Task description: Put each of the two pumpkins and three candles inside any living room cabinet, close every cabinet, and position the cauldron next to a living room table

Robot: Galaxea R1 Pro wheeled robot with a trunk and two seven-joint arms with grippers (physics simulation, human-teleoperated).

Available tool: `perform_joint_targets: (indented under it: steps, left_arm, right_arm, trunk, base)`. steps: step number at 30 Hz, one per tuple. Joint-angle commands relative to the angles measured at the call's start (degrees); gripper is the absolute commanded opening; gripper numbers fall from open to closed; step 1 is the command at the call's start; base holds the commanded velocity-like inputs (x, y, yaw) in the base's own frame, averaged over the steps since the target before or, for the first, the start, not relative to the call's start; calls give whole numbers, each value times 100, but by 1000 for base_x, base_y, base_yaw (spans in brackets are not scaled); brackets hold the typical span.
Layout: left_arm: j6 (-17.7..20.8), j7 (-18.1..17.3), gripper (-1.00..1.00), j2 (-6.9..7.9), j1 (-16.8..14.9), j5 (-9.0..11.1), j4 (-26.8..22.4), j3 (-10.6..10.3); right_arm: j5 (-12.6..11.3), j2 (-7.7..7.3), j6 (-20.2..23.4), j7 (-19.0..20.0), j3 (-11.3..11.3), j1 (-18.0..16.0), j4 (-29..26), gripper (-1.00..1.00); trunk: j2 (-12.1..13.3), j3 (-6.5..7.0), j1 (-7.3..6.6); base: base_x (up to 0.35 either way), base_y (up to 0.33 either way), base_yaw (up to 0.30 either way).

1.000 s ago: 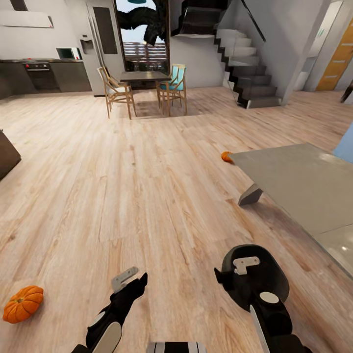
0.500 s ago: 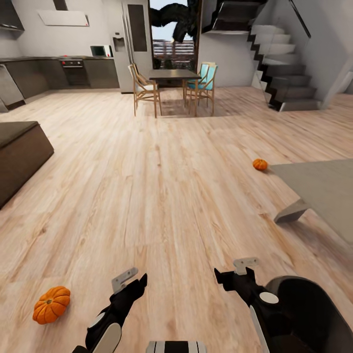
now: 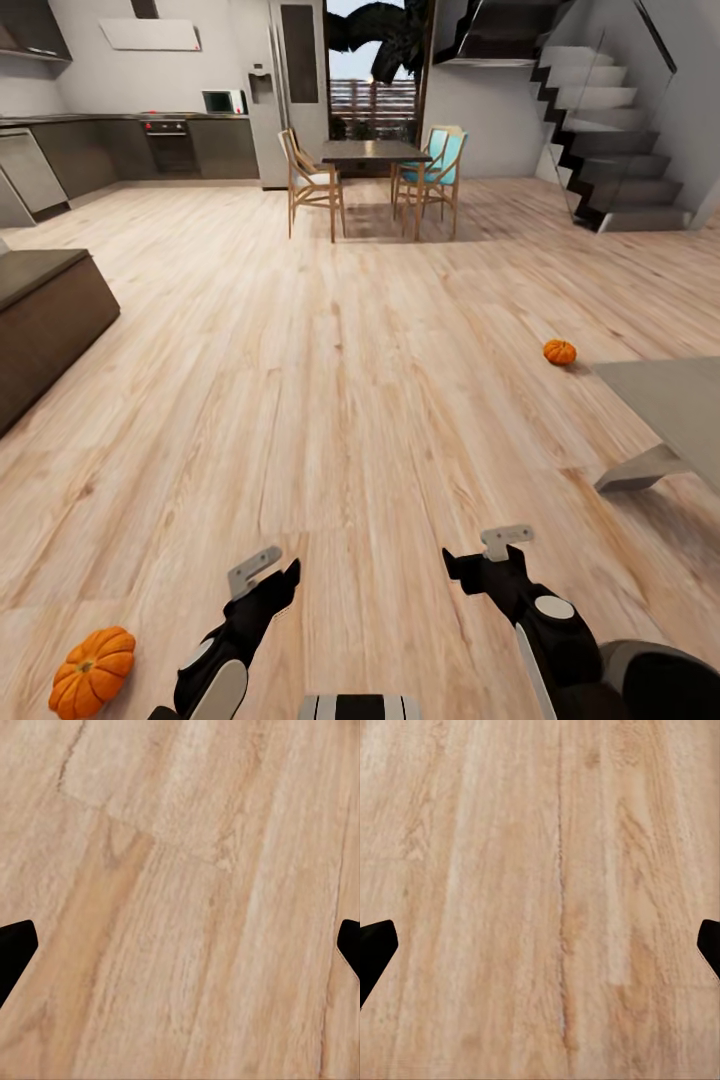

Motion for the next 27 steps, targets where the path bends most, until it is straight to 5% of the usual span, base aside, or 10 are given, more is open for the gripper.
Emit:
perform_joint_targets:
  steps: [1, 10, 27]
  left_arm:
    - [0, 0, 100, 0, -1, -1, 0, -1]
    - [0, -25, 100, -8, -2, 2, 0, 1]
    - [22, -47, 100, -9, -2, 2, 9, 7]
  right_arm:
    - [0, 0, 15, 0, -5, -4, 0, 100]
    - [-18, 17, 218, -15, -40, -58, 0, 100]
    - [-5, -14, -117, 11, -44, -20, 0, 100]
  trunk:
    - [0, 0, 0]
    - [0, 0, 0]
    - [0, 0, 0]
  base:
    - [322, 0, 1]
    - [322, 0, 0]
    - [322, 0, 0]
